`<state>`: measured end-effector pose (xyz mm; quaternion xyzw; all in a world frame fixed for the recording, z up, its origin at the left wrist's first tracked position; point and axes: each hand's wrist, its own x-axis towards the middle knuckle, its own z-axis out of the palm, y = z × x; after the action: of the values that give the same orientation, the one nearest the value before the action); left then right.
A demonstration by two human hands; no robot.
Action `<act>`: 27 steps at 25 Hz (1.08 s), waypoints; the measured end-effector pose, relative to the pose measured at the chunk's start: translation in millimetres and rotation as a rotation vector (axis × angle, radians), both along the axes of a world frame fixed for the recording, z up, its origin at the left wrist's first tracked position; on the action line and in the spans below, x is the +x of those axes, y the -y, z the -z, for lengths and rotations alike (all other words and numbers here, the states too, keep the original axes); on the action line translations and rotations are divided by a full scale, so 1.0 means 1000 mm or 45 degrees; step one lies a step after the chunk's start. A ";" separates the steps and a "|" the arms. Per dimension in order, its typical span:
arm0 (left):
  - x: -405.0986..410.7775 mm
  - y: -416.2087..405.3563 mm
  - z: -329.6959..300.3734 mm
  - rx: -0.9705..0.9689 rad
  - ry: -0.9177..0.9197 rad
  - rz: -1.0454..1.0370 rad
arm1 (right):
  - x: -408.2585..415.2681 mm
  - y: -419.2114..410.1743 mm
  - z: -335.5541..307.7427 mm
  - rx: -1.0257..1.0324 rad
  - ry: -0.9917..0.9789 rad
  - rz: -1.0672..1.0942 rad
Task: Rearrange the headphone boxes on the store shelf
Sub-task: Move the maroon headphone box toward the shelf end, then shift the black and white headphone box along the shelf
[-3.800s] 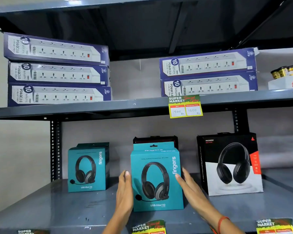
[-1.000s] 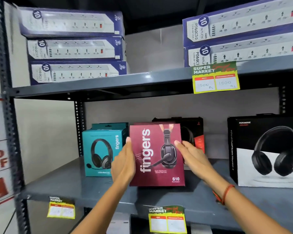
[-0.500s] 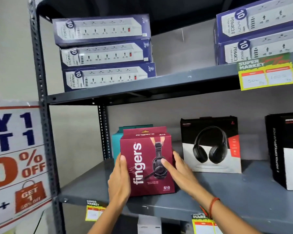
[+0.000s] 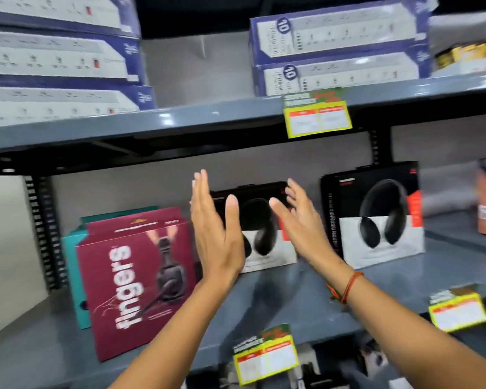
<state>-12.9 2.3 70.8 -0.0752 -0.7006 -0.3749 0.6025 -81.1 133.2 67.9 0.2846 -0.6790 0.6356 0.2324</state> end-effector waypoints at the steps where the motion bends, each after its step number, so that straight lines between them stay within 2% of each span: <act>1: -0.018 -0.025 -0.003 0.040 0.041 0.117 | -0.009 -0.028 -0.004 -0.021 -0.015 0.094; 3: -0.056 -0.072 -0.002 0.112 0.208 0.344 | -0.031 -0.085 -0.006 -0.055 -0.026 0.270; 5: -0.093 -0.122 0.005 0.128 0.539 0.535 | -0.060 -0.146 0.001 -0.035 0.005 0.430; 7: -0.118 -0.158 0.019 0.120 0.834 0.548 | -0.084 -0.192 0.010 0.037 0.076 0.528; 8: -0.129 -0.171 0.027 0.154 0.905 0.533 | -0.098 -0.211 0.015 0.052 0.117 0.537; 11: -0.154 -0.198 0.043 0.379 0.942 0.496 | -0.142 -0.252 0.029 0.074 0.326 0.425; 15: -0.173 -0.216 0.062 0.588 0.823 0.423 | -0.199 -0.282 0.053 0.013 0.485 0.173; 19: -0.174 -0.225 0.067 0.635 0.746 0.400 | -0.218 -0.291 0.066 0.016 0.485 -0.051; 23: -0.149 -0.218 0.046 0.639 0.884 0.137 | -0.192 -0.294 0.043 0.084 0.372 0.024; 27: -0.110 -0.204 0.009 0.508 1.007 -0.091 | -0.173 -0.291 0.022 0.219 0.302 0.088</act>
<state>-122.6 205.8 62.0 0.2159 -0.7934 -0.4817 0.3032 -253.6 423.9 45.5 0.2028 -0.7629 0.5960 0.1469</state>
